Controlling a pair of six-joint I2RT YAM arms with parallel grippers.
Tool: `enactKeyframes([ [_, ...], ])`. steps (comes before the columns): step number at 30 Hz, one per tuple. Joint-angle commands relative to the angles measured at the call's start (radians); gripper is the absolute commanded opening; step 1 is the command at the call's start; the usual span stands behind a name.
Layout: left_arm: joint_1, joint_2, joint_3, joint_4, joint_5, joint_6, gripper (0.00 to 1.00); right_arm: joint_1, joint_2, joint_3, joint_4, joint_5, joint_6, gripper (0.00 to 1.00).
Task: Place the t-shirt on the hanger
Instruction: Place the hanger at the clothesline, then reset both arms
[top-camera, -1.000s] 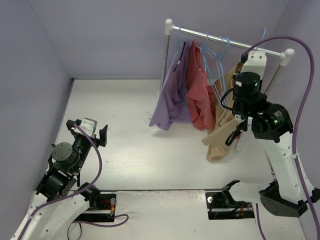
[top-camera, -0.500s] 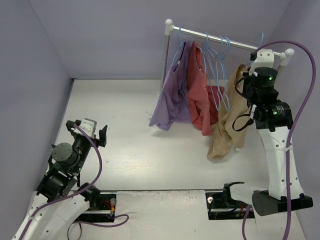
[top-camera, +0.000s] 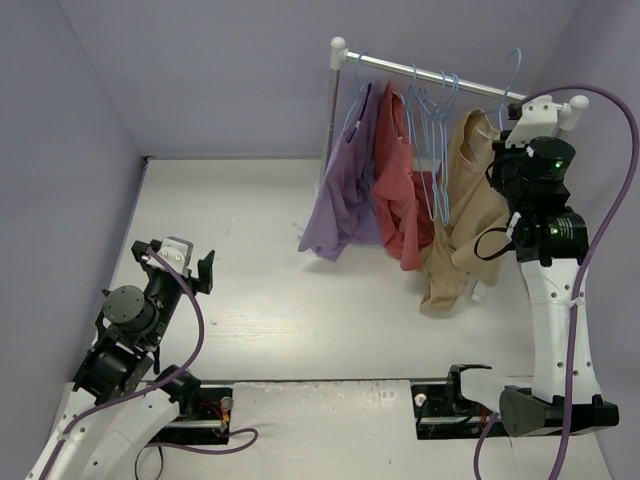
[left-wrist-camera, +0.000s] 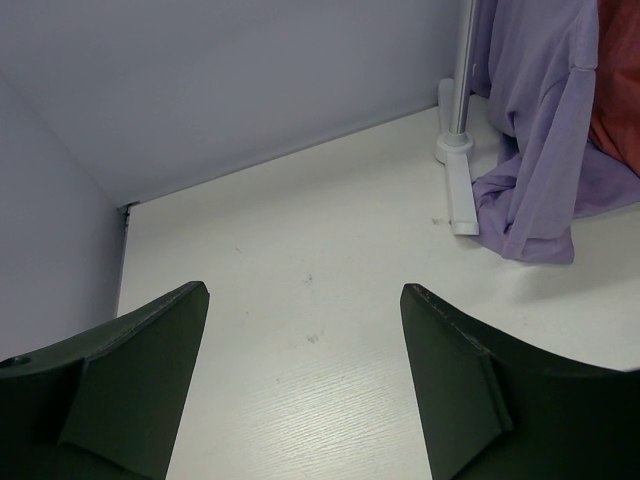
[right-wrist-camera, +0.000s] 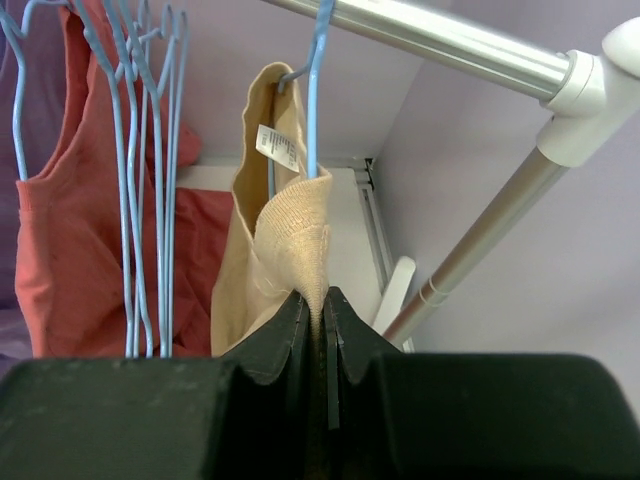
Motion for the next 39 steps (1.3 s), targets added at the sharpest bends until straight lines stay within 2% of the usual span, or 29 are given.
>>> enactKeyframes([
  [1,0.008,0.02,0.011,0.075,0.019,-0.022,0.73,-0.05,0.01,-0.001,0.238,-0.078,0.015,0.0],
  [10,0.011,0.018,0.011,0.074,0.019,-0.021,0.73,-0.075,0.001,-0.133,0.316,-0.141,0.045,0.0],
  [23,0.022,0.032,0.012,0.073,0.032,-0.03,0.73,-0.075,-0.176,-0.441,0.39,-0.156,0.125,0.0],
  [24,0.026,0.04,0.014,0.072,0.036,-0.033,0.73,-0.075,-0.191,-0.45,0.388,-0.156,0.128,0.04],
  [25,0.03,0.046,0.017,0.069,0.038,-0.035,0.73,-0.075,-0.202,-0.46,0.389,-0.16,0.134,0.16],
  [27,0.035,0.049,0.023,0.063,0.038,-0.045,0.73,-0.075,-0.221,-0.463,0.388,-0.167,0.14,0.32],
  [28,0.037,0.047,0.023,0.063,0.036,-0.048,0.73,-0.075,-0.245,-0.463,0.388,-0.167,0.144,0.48],
  [29,0.037,0.047,0.023,0.063,0.033,-0.048,0.73,-0.075,-0.259,-0.463,0.388,-0.167,0.144,0.49],
  [31,0.037,0.046,0.023,0.07,0.025,-0.053,0.73,-0.075,-0.313,-0.46,0.382,-0.168,0.156,0.67],
  [34,0.037,0.066,0.066,0.029,-0.006,-0.078,0.74,-0.075,-0.384,-0.451,0.365,-0.158,0.161,0.81],
  [39,0.037,0.098,0.21,-0.14,-0.101,-0.102,0.78,-0.055,-0.532,-0.452,0.346,-0.07,0.178,0.96],
])
